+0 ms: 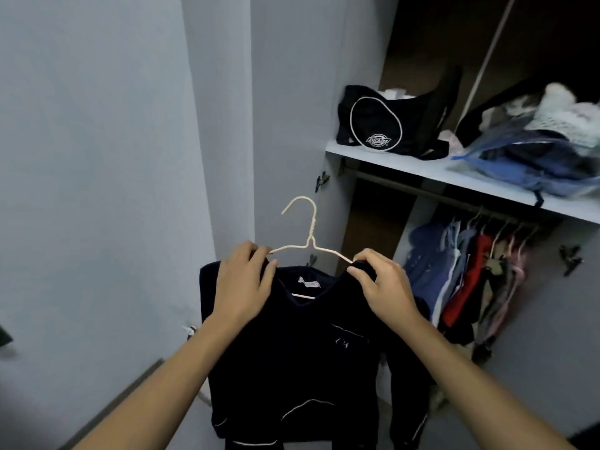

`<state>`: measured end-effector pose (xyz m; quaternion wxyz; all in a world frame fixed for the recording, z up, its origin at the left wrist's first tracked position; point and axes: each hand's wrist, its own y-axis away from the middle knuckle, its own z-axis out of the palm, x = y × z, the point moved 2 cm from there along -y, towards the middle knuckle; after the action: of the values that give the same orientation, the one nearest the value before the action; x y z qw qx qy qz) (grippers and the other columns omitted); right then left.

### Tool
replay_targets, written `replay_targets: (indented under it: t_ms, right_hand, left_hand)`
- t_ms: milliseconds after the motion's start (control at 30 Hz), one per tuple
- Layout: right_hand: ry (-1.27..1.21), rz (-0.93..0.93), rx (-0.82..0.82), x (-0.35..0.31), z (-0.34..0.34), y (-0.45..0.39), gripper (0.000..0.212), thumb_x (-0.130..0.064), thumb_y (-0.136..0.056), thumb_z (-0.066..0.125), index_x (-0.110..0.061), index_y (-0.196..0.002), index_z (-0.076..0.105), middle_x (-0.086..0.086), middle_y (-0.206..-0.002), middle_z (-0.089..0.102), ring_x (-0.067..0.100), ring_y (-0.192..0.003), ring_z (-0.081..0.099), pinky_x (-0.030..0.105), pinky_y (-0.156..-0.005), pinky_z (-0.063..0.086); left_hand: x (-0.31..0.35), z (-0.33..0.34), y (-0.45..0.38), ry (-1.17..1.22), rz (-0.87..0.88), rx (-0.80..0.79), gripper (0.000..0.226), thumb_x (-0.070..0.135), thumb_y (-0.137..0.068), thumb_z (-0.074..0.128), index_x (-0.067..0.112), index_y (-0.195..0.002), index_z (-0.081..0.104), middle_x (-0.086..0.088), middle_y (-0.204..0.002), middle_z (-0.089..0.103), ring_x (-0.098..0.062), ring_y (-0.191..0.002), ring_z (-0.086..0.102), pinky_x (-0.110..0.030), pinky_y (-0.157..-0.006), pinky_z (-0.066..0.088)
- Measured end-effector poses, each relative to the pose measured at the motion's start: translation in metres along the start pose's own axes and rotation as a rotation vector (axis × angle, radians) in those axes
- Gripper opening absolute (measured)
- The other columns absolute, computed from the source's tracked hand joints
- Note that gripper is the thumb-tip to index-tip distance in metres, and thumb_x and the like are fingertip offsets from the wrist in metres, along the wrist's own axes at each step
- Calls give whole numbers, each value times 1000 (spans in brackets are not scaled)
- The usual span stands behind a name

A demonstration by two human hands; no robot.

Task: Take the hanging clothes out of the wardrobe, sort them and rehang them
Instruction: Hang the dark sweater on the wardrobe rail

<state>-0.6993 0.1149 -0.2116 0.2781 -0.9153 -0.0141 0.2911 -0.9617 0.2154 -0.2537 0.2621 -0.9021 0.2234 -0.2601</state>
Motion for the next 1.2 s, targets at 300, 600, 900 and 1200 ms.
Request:
replay_targets:
  t_ms: [300,600,900,1200]
  right_hand:
    - [160,284,142,57,-33,19,14,-31,-97,71,-31,-93,58,-14,-90,64,7,-84,60,39,-75,51]
    - [149,415,169,140,-61,9,14,-32,-98,70,-32,-91,58,-15,-89,65,6,-84,62,42,-76,54]
    - [153,325,-18,195,-81,-22,18,-31,-99,70,-31,-97,52,-14,-91,60,5,-87,60,32,-76,51]
    - [226,382,268,264,-62,-65,9,-20,-101,68,-22,-99,60,-14,-93,60,5,-90,61,18,-76,45]
  left_hand:
    - [59,124,-64,137,56,-159,63,69,-104,24,19,-114,62,-3,-113,58,-25,-104,56,-53,-100,49]
    - [129,223,-137,167,202,-245,65,68,-100,20,16,-91,59,-2,-91,55,-25,-85,53,-44,-77,47]
    - [171,289,-199,334,271,-305,51,61,-101,38,16,-98,62,-1,-106,53,-21,-103,52,-43,-78,52]
    - [208,379,-266,487,349,-332,53,65,-100,40,18,-112,63,-4,-137,47,-26,-131,43,-42,-87,51]
